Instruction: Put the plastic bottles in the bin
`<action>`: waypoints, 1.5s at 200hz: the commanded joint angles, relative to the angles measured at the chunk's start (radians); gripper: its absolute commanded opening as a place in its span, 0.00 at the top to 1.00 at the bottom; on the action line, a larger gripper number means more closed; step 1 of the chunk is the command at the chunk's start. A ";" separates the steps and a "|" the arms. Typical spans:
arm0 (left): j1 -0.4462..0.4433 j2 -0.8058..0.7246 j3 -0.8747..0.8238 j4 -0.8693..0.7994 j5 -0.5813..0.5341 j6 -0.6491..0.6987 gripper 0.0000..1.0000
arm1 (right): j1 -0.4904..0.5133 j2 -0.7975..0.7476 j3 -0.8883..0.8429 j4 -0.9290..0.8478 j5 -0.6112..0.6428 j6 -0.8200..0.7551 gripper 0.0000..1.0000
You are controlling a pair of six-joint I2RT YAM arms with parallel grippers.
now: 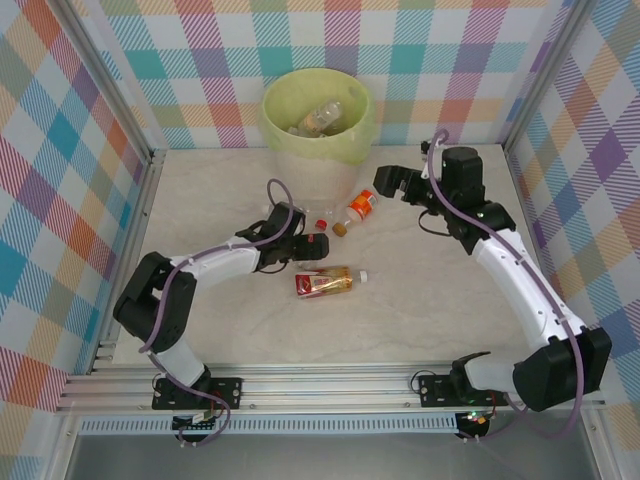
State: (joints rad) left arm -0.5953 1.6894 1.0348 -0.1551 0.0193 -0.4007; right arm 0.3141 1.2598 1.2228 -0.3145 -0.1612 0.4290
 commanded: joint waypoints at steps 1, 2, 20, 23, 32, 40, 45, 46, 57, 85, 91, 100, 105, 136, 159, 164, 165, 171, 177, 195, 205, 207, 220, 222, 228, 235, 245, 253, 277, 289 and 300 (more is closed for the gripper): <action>-0.020 0.059 0.076 -0.052 -0.040 0.069 0.04 | 0.003 -0.023 -0.031 0.003 0.028 0.003 0.00; -0.021 0.062 0.080 -0.054 -0.042 0.071 0.04 | 0.003 -0.023 -0.032 0.003 0.028 0.004 0.00; -0.040 0.127 0.148 -0.112 -0.091 0.090 0.07 | 0.003 -0.022 -0.034 -0.002 0.031 0.007 0.00; -0.042 0.136 0.158 -0.114 -0.097 0.095 0.08 | 0.003 -0.021 -0.034 -0.004 0.033 0.007 0.00; -0.050 0.162 0.185 -0.166 -0.124 0.099 0.09 | 0.003 -0.018 -0.032 -0.004 0.035 0.007 0.00; -0.055 0.179 0.204 -0.185 -0.143 0.100 0.10 | 0.003 -0.016 -0.029 -0.006 0.037 0.007 0.00; -0.058 0.189 0.213 -0.194 -0.152 0.102 0.11 | 0.003 -0.013 -0.027 -0.008 0.038 0.006 0.00; -0.058 0.191 0.215 -0.195 -0.153 0.102 0.11 | 0.003 -0.014 -0.027 -0.008 0.037 0.006 0.00; -0.062 0.205 0.226 -0.209 -0.170 0.100 0.12 | 0.003 -0.010 -0.023 -0.006 0.035 0.006 0.00; -0.063 0.224 0.231 -0.221 -0.191 0.092 0.13 | 0.003 0.002 -0.014 -0.009 0.031 0.005 0.01; -0.063 0.228 0.231 -0.221 -0.191 0.091 0.14 | 0.003 0.004 -0.012 -0.011 0.030 0.005 0.00; -0.063 0.233 0.233 -0.223 -0.194 0.089 0.14 | 0.003 0.008 -0.011 -0.013 0.028 0.008 0.00; -0.063 0.237 0.237 -0.227 -0.195 0.085 0.15 | 0.003 0.007 -0.011 -0.013 0.028 0.008 0.00; -0.063 0.257 0.251 -0.225 -0.199 0.075 0.20 | 0.003 0.009 -0.014 -0.017 0.026 0.013 0.00; -0.063 0.274 0.272 -0.238 -0.188 0.075 0.26 | 0.003 0.002 -0.011 -0.025 0.031 0.014 0.00; -0.063 0.275 0.275 -0.239 -0.186 0.076 0.29 | 0.003 0.000 -0.009 -0.026 0.031 0.015 0.00; -0.062 0.275 0.276 -0.240 -0.185 0.077 0.29 | 0.003 -0.001 -0.008 -0.026 0.031 0.016 0.00; -0.063 0.276 0.275 -0.239 -0.183 0.077 0.32 | 0.003 -0.004 -0.006 -0.028 0.029 0.017 0.00; -0.062 0.272 0.273 -0.236 -0.183 0.076 0.35 | 0.003 -0.007 -0.006 -0.028 0.028 0.020 0.00; -0.063 0.259 0.259 -0.228 -0.178 0.072 0.43 | 0.003 -0.025 -0.012 -0.025 0.030 0.027 0.00; -0.063 0.246 0.250 -0.221 -0.166 0.073 0.45 | 0.003 -0.036 -0.021 -0.020 0.031 0.031 0.00; -0.063 0.245 0.248 -0.218 -0.164 0.073 0.45 | 0.003 -0.038 -0.023 -0.019 0.031 0.031 0.00; -0.063 0.228 0.237 -0.209 -0.157 0.075 0.48 | 0.003 -0.052 -0.036 -0.014 0.035 0.032 0.00; -0.063 0.225 0.237 -0.209 -0.158 0.076 0.49 | 0.003 -0.054 -0.038 -0.014 0.036 0.032 0.00; -0.063 0.218 0.231 -0.206 -0.158 0.079 0.50 | 0.003 -0.059 -0.043 -0.014 0.040 0.032 0.00; -0.063 0.208 0.228 -0.204 -0.161 0.079 0.52 | 0.003 -0.066 -0.050 -0.014 0.045 0.033 0.00; -0.063 0.192 0.219 -0.197 -0.163 0.080 0.53 | 0.003 -0.072 -0.057 -0.015 0.054 0.032 0.00; -0.063 0.180 0.212 -0.190 -0.168 0.080 0.54 | 0.003 -0.075 -0.061 -0.013 0.057 0.032 0.00; -0.063 0.133 0.188 -0.159 -0.144 0.097 0.57 | 0.003 -0.081 -0.073 0.000 0.074 0.039 0.00; -0.063 0.102 0.169 -0.132 -0.130 0.103 0.58 | 0.003 -0.086 -0.084 0.012 0.094 0.040 0.00; -0.063 0.070 0.150 -0.089 -0.122 0.110 0.60 | 0.003 -0.094 -0.098 0.027 0.114 0.040 0.00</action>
State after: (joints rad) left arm -0.6495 1.8549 1.2190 -0.3359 -0.1322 -0.3191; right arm 0.3141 1.1900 1.1553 -0.3294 -0.0971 0.4591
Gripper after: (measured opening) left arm 0.589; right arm 0.997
